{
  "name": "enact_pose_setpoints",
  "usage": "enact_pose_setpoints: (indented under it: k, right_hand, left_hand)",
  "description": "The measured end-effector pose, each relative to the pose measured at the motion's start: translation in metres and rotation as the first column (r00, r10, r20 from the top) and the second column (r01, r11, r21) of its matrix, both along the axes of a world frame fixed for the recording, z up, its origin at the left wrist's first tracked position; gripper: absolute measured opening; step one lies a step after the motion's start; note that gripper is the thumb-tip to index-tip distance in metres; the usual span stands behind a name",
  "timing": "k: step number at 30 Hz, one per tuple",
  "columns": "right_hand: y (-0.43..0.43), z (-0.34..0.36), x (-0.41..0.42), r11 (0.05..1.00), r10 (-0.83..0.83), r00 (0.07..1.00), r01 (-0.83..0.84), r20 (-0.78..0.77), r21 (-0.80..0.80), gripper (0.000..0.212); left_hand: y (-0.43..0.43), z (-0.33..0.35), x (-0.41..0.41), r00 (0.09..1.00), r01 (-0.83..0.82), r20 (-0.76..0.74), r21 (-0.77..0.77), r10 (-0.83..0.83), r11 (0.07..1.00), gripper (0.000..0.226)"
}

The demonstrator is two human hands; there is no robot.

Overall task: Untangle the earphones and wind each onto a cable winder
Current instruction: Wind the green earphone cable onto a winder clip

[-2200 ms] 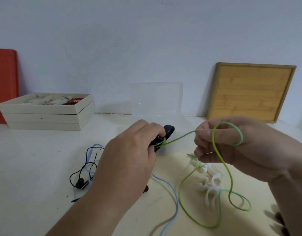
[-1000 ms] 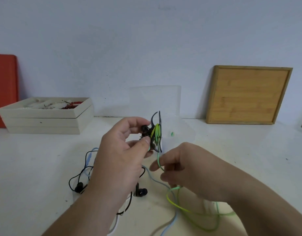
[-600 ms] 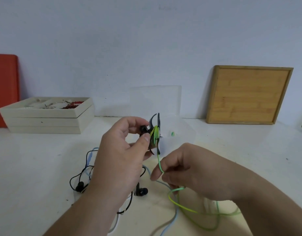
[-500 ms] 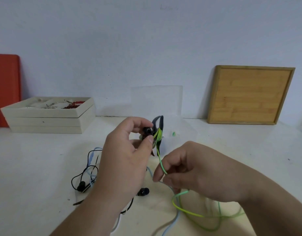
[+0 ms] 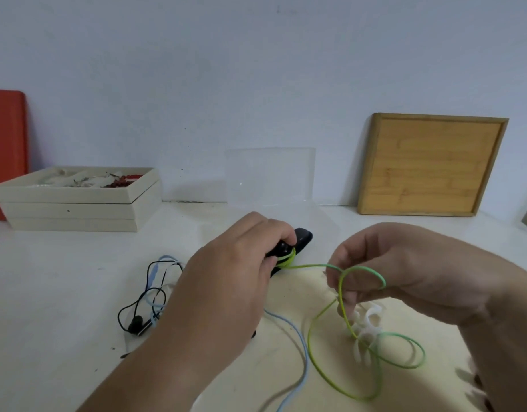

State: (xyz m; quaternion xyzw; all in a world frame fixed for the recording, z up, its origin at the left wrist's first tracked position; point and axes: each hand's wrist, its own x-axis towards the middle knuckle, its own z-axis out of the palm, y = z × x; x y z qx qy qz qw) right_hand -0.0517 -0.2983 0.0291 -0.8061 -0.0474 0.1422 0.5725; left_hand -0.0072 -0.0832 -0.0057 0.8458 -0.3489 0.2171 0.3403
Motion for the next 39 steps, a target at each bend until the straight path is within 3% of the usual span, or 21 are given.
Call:
enact_pose_setpoints:
  k: [3, 5, 7, 10, 12, 14, 16, 23, 29, 33, 39]
  right_hand:
    - [0.001, 0.004, -0.003, 0.987, -0.011, 1.000, 0.011, 0.000, -0.159, 0.012]
    - [0.000, 0.003, -0.002, 0.908, -0.083, 0.995, 0.102, 0.063, -0.406, 0.009]
    - [0.001, 0.000, -0.001, 0.827, -0.193, 0.972, 0.233, 0.130, -0.511, 0.014]
    - [0.008, 0.001, 0.001, 0.849, -0.313, 0.930, 0.366, 0.195, -0.381, 0.022]
    - [0.008, 0.001, 0.003, 0.909, -0.409, 0.907, 0.414, 0.100, -0.040, 0.026]
    - [0.007, 0.001, 0.007, 0.835, -0.480, 0.876, 0.471, -0.043, 0.285, 0.028]
    - [0.004, 0.000, 0.012, 0.753, -0.551, 0.832, 0.525, -0.054, 0.398, 0.030]
    - [0.005, -0.010, 0.020, 0.758, -0.643, 0.700, 0.522, 0.312, 0.390, 0.036]
    - [0.006, -0.016, 0.024, 0.725, -0.688, 0.615, 0.595, 0.384, 0.346, 0.033]
    - [0.007, -0.025, 0.031, 0.728, -0.678, 0.627, 0.644, 0.384, 0.235, 0.034]
    - [0.011, -0.023, 0.030, 0.730, -0.665, 0.586, 0.641, 0.463, 0.235, 0.031]
  left_hand:
    - [0.002, 0.000, 0.000, 0.999, -0.007, 0.052, 0.066, 0.004, 0.998, 0.045]
    - [0.002, 0.000, 0.001, 0.999, -0.009, 0.042, 0.109, 0.004, 0.994, 0.051]
    - [0.002, 0.000, 0.001, 1.000, -0.005, 0.017, 0.161, 0.002, 0.987, 0.058]
    - [0.001, -0.003, 0.002, 1.000, -0.002, -0.021, 0.210, 0.006, 0.978, 0.066]
    - [0.001, -0.004, 0.002, 0.999, -0.010, -0.035, 0.226, 0.018, 0.974, 0.067]
    - [0.002, -0.003, 0.002, 0.996, 0.008, -0.087, 0.190, 0.008, 0.982, 0.057]
    - [0.001, -0.001, 0.000, 0.986, 0.044, -0.165, 0.098, -0.027, 0.994, 0.043]
    - [0.002, 0.001, -0.004, 0.924, 0.090, -0.370, -0.033, -0.095, 0.995, 0.032]
    - [0.001, 0.001, -0.003, 0.826, 0.182, -0.497, -0.210, -0.265, 0.961, 0.037]
    - [-0.002, 0.003, -0.004, 0.677, 0.229, -0.564, -0.450, -0.473, 0.863, 0.040]
    - [-0.006, 0.000, -0.006, 0.590, 0.253, -0.601, -0.496, -0.539, 0.831, 0.038]
